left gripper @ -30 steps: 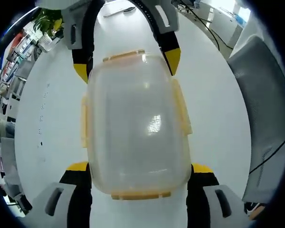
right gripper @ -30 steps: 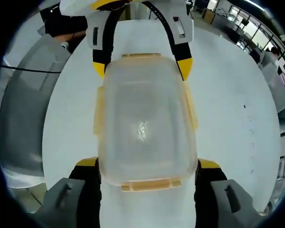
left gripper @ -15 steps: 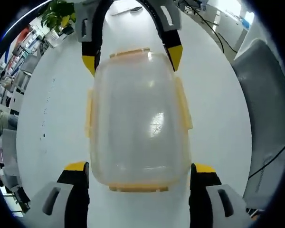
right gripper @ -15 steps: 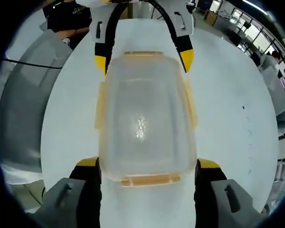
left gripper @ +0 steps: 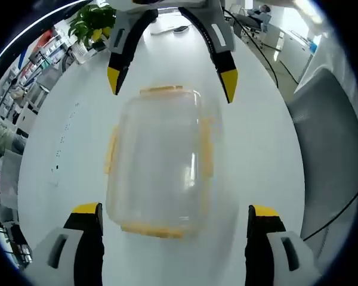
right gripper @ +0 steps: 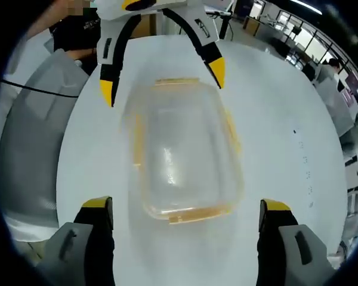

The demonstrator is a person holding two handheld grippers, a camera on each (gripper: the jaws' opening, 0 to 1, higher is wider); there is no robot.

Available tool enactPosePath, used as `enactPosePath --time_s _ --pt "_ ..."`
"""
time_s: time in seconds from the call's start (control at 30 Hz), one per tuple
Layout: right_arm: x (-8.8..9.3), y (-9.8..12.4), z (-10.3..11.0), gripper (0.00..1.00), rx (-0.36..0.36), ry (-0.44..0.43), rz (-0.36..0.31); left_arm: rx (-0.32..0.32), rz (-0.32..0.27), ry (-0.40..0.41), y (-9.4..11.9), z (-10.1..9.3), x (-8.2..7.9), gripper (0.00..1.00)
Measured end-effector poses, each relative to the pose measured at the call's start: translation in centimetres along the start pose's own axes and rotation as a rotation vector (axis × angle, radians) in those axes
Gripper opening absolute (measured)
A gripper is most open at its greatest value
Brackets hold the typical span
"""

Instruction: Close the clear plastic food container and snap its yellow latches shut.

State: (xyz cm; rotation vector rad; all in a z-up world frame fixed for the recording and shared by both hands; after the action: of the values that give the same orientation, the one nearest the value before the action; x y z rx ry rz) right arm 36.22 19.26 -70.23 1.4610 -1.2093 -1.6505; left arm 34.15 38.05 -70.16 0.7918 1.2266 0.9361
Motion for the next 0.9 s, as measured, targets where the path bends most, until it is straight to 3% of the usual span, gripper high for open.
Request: enactPosePath --time_s 0.1,0.17,0.33,0.5,0.77,0.9 --pt "0.4 0.8 1.0 0.99 0.014 -0.043 -0.043 -0.061 -0.091 0.036 1.4 -1.0 -0.1 0.99" --pt "0.7 1.3 1.8 0.99 0.015 -0.062 -0.066 -0.058 -0.125 0.068 2.1 -2.0 0.1 0.99" --pt "1.4 2.1 3.6 0.99 0.032 -0.094 -0.101 -0.054 -0.162 0.052 3.1 -5.6 0.9 0.99" --pt "1.6 3.2 5.5 0.99 0.058 -0.137 -0.156 -0.087 -0.213 0.110 4.1 -7.9 2.2 0.99" --pt "1.6 4.6 8.6 0.99 0.088 -0.213 -0.234 -0.218 -0.358 0.229 7.4 -11.1 4.0 0.99" --pt "1.7 5.0 10.1 0.99 0.108 -0.258 -0.273 -0.249 -0.380 0.247 8.5 -12.6 5.1 0.99"
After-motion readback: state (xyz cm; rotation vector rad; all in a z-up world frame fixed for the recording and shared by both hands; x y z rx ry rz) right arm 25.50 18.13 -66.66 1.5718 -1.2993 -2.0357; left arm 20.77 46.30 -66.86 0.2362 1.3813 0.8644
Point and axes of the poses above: the point that each gripper's makers call its tool centre point, and the gripper's own axes: y roughly backward along the fingers, z roughly to its left, x roughly out of its underside, the point moved 9 cm from there along y, roughly backward along the fingers, and after that the axes turned 7 degrees about -y, right-handed, at the moved point
